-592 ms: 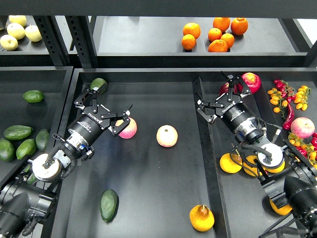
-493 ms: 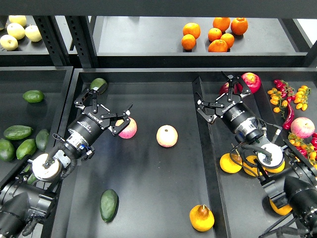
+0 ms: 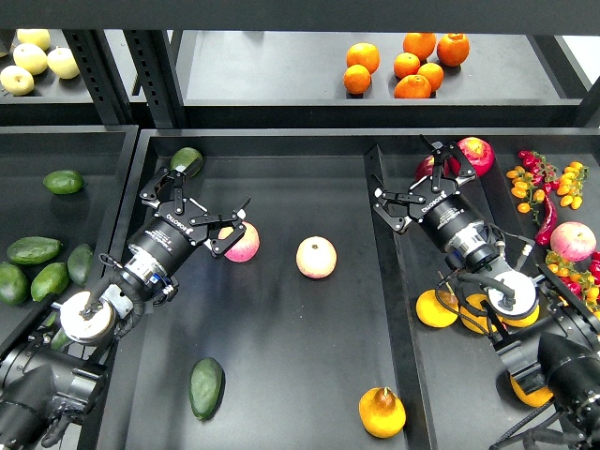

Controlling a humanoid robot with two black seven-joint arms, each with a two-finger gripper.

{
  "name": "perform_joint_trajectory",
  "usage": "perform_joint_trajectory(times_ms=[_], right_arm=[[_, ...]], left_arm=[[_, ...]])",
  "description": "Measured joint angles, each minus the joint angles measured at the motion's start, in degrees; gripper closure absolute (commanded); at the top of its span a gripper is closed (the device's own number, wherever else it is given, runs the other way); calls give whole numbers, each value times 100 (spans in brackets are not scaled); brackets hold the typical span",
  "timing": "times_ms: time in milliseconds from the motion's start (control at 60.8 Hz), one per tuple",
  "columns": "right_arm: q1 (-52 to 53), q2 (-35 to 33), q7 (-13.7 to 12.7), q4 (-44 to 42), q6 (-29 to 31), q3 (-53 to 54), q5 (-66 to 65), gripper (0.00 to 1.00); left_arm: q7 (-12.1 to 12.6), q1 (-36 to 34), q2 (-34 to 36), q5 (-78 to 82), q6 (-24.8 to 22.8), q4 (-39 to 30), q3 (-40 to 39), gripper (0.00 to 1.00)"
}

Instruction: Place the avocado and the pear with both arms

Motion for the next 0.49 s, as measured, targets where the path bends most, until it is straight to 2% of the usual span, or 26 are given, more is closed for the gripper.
perform_joint_trajectory(times_ms=[214,345,362,493], right_arm=[[0,1,0,1,0,12,0,1],[0,1,0,4,0,27,0,1],[0,1,0,4,0,28,0,1],[0,0,0,3,0,32,1,1]], left_arm=[[677,-179,0,-1,0,-41,26,1],[753,-471,0,-2,0,-43,368,1],[759,-631,72,-7,0,-43,634,1],[759,-1001,598,-47,0,-39,1273,1]])
